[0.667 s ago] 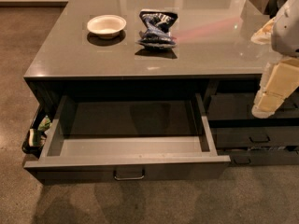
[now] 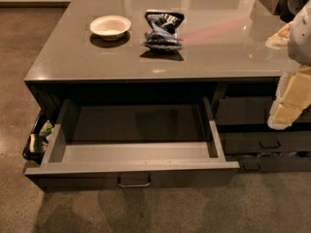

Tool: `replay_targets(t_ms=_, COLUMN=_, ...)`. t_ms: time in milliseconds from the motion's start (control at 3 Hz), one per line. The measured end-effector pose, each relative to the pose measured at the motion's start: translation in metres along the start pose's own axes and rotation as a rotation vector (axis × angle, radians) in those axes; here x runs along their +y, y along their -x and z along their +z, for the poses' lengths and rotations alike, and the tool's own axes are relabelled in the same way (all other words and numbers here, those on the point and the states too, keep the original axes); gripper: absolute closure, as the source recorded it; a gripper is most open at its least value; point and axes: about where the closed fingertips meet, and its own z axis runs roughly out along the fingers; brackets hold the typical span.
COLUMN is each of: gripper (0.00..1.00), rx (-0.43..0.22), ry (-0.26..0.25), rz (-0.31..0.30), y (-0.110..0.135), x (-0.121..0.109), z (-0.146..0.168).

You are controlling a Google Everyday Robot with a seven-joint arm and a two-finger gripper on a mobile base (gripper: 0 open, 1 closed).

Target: Close top drawer

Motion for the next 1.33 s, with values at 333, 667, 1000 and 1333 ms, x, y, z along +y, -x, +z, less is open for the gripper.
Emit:
replay_targets(t_ms=333, gripper=0.0, rx=0.03, ry=-0.023, rz=-0.022, y=-0.009, x=0.02, z=0.002)
replay_targets(t_ms=667, gripper=0.0, rx=0.062, ry=-0.034, rz=-0.03, y=-0.024, x=0.042, z=0.017)
replay_targets(t_ms=1000, gripper=0.0, rx=0.093, ry=-0.016, rz=-0.026, y=-0.044, x=0.063, z=0.048)
replay_targets(t_ms=1333, gripper=0.0, rx=0.085, ry=0.017, rz=0.002, y=-0.065, x=0.081, z=0.082)
